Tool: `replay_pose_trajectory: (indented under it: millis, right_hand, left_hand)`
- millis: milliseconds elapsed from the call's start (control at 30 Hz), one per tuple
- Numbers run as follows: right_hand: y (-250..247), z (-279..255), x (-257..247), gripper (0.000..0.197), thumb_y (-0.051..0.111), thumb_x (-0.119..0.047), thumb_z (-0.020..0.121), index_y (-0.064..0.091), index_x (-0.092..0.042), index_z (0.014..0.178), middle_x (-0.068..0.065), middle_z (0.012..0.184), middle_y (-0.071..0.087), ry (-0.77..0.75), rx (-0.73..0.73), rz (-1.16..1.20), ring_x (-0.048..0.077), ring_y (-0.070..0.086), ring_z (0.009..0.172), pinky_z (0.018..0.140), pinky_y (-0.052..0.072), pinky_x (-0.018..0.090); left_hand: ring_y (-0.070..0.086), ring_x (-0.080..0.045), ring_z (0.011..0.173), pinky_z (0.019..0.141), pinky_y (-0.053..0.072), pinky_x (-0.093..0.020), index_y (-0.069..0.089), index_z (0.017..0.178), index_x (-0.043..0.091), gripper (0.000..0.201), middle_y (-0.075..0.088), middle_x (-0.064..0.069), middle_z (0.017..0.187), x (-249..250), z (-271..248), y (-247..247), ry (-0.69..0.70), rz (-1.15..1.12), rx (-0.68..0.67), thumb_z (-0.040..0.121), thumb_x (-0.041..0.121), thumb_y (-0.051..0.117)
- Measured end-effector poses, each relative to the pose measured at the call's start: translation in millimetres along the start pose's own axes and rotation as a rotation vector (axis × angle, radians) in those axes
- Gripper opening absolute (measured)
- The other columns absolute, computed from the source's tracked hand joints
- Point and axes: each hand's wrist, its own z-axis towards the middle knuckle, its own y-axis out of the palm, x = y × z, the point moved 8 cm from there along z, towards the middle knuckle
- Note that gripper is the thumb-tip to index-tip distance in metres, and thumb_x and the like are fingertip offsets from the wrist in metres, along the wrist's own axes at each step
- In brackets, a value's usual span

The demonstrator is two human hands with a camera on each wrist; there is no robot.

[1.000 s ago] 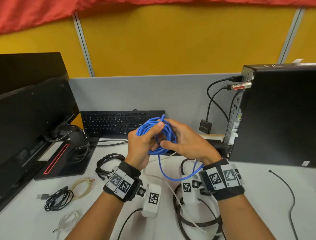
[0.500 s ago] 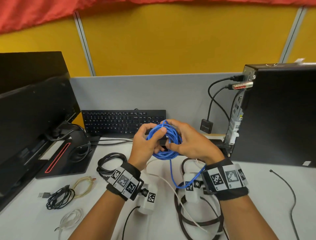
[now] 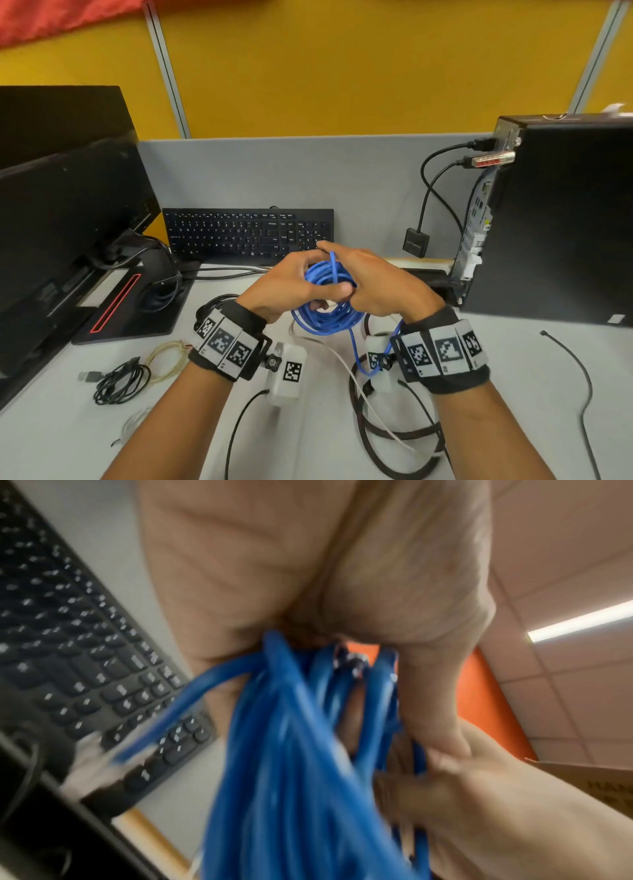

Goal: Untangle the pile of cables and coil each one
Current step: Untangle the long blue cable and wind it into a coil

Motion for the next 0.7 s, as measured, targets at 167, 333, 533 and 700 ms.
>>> replay_pose_trajectory:
  millis: [167, 333, 533, 700]
  right_hand:
    - [-20, -9, -9, 0.104, 0.076, 0.004, 0.084, 0.017, -0.039, 0.159, 0.006, 0.104, 0.076, -0.119, 0.126, 0.467, 0.020, 0.074, 0.091, 0.089, 0.059, 0.034]
    - [-29, -17, -13, 0.109, 0.070, 0.015, 0.085, 0.014, -0.046, 0.156, 0.039, 0.108, 0.059, -0.147, 0.135, 0.828, 0.039, 0.064, 0.087, 0.094, 0.054, 0.062]
    - [-44, -19, -10, 0.088, 0.076, -0.010, 0.084, 0.030, -0.037, 0.154, -0.001, 0.118, 0.057, -0.063, 0.343, 0.174, 0.019, 0.065, 0.102, 0.093, 0.053, 0.033]
    - [-74, -37, -31, 0.020, 0.076, -0.014, 0.086, 0.076, -0.022, 0.105, -0.007, 0.092, 0.068, -0.258, 0.628, 0.037, 0.005, 0.063, 0.083, 0.078, 0.047, 0.010]
  left_hand:
    - [0.046, -0.009, 0.044, 0.043, 0.039, -0.024, 0.068, 0.112, 0.006, 0.039, 0.057, 0.000, 0.062, -2, -4, -5, 0.163, -0.238, 0.236, 0.087, 0.036, 0.070]
    - [0.034, -0.007, 0.037, 0.037, 0.032, -0.020, 0.073, 0.092, 0.011, 0.027, 0.054, 0.007, 0.053, -1, -2, -15, 0.214, -0.403, 0.355, 0.089, 0.038, 0.069]
    - [0.048, -0.031, 0.064, 0.048, 0.037, -0.029, 0.077, 0.085, 0.009, 0.035, 0.059, -0.032, 0.079, -12, 6, -29, 0.175, -0.380, 0.570, 0.084, 0.043, 0.073]
    - [0.050, -0.022, 0.055, 0.053, 0.047, -0.036, 0.076, 0.075, 0.018, 0.024, 0.060, -0.018, 0.064, -21, -5, -60, 0.214, -0.232, 0.857, 0.090, 0.036, 0.072]
